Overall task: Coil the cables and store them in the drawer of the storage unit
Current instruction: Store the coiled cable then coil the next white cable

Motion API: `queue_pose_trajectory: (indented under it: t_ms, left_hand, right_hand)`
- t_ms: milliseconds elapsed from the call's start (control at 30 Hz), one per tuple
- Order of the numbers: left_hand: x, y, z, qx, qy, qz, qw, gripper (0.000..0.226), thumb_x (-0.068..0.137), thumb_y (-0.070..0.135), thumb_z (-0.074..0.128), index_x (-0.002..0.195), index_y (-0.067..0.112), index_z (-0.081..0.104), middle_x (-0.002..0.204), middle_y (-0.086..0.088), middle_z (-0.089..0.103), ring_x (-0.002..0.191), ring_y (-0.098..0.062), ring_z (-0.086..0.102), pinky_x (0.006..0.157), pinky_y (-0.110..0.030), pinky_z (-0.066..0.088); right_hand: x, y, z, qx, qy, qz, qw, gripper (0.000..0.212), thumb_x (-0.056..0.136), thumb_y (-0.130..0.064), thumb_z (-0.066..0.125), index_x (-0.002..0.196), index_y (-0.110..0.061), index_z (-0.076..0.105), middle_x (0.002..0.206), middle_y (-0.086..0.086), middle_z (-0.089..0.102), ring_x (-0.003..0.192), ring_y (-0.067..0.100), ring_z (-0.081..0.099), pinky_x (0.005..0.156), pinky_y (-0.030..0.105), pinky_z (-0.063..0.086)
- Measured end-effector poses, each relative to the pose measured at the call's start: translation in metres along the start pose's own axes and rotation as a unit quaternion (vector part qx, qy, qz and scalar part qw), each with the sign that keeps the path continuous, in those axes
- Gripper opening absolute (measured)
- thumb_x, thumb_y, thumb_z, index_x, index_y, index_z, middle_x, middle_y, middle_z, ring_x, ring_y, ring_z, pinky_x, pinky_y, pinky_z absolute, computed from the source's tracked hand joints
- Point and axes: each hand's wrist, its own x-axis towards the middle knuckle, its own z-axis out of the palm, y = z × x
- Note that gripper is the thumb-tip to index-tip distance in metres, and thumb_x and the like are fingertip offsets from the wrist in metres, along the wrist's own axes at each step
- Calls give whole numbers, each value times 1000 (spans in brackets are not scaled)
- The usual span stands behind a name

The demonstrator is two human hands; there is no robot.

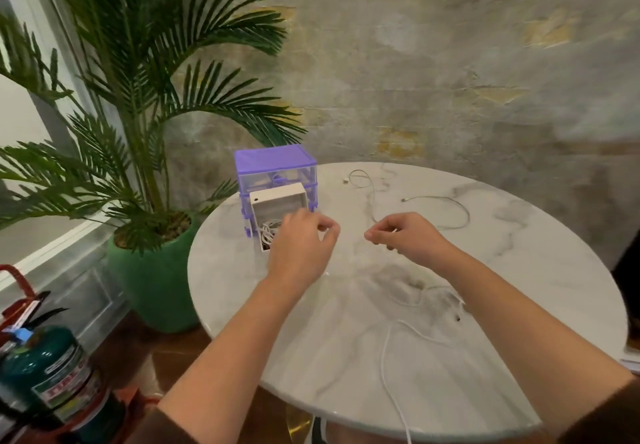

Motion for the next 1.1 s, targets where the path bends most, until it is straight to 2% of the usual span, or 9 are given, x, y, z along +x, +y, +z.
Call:
queue_pose_trajectory:
  t_ms: [100, 200, 267, 367, 433, 600, 767, 867, 1100]
  left_hand:
    - [-8, 17, 18, -46, -94, 34, 994, 17, 90, 41, 58, 94, 30, 71, 97, 7, 61, 91, -13, 57, 88, -36, 46]
    - [-19, 26, 35, -68, -189, 56, 978, 13, 88, 39, 62, 94, 34, 72, 94, 9, 60, 81, -7, 57, 85, -35, 49]
    - [-27, 28, 45, -71, -232, 78, 967, 13, 86, 41, 65, 96, 37, 72, 96, 9, 59, 83, -7, 57, 86, -34, 49]
    - [-38, 27, 57, -54, -256, 98, 960, 22, 79, 54, 66, 99, 46, 69, 101, 13, 51, 99, -7, 48, 91, -28, 44]
    - [-43, 29, 61, -38, -252, 106, 961, 28, 77, 59, 66, 102, 46, 68, 103, 13, 48, 106, -6, 40, 92, -26, 39]
    - [-43, 33, 66, -1, -194, 94, 977, 24, 82, 55, 64, 94, 34, 67, 101, 12, 49, 105, -7, 40, 84, -24, 37]
    - [-38, 35, 76, 27, -169, 78, 982, 21, 90, 48, 58, 92, 27, 62, 105, 9, 50, 109, -12, 41, 83, -28, 39]
    - [-32, 32, 82, 18, -141, 61, 988, 18, 92, 44, 57, 92, 26, 59, 99, 10, 48, 108, -13, 41, 80, -27, 38]
    - [-11, 28, 94, 4, -117, 44, 992, 28, 97, 40, 50, 105, 19, 66, 105, 0, 56, 109, -17, 42, 87, -31, 41]
  right_hand:
    - [-17, 13, -18, -25, -20, 25, 999, 16, 88, -32, 69, 89, -18, 76, 86, -5, 73, 67, 7, 53, 55, 15, 40]
    - [-34, 26, -29, -48, -30, 28, 998, 12, 89, -28, 67, 92, -22, 77, 92, -4, 73, 67, 2, 54, 61, 16, 41]
    - [-45, 34, -34, -73, -20, 19, 997, 10, 88, -23, 67, 91, -24, 76, 91, -5, 70, 63, -6, 54, 60, 10, 39]
    - [-60, 42, -41, -100, 8, 22, 995, 3, 84, -25, 72, 86, -24, 72, 86, -3, 63, 59, 4, 52, 52, 15, 41]
    - [-69, 47, -44, -107, 12, 33, 994, 15, 79, -29, 77, 87, -20, 69, 82, -1, 55, 59, 10, 48, 45, 17, 39]
    - [-82, 65, -45, -129, 10, 59, 990, 23, 74, -26, 79, 89, -22, 63, 81, -1, 53, 66, 12, 49, 58, 27, 41]
    - [-74, 76, -44, -97, 57, 59, 992, 14, 79, -14, 74, 86, -20, 64, 82, 0, 63, 63, 7, 52, 55, 17, 38]
    - [-63, 80, -42, -100, 70, 44, 992, 15, 79, -10, 73, 81, -22, 64, 81, 0, 66, 61, 5, 53, 52, 11, 39]
    - [-23, 89, -39, -127, 112, 17, 985, 17, 82, -6, 66, 82, -23, 65, 83, -7, 64, 65, 3, 51, 58, 14, 39]
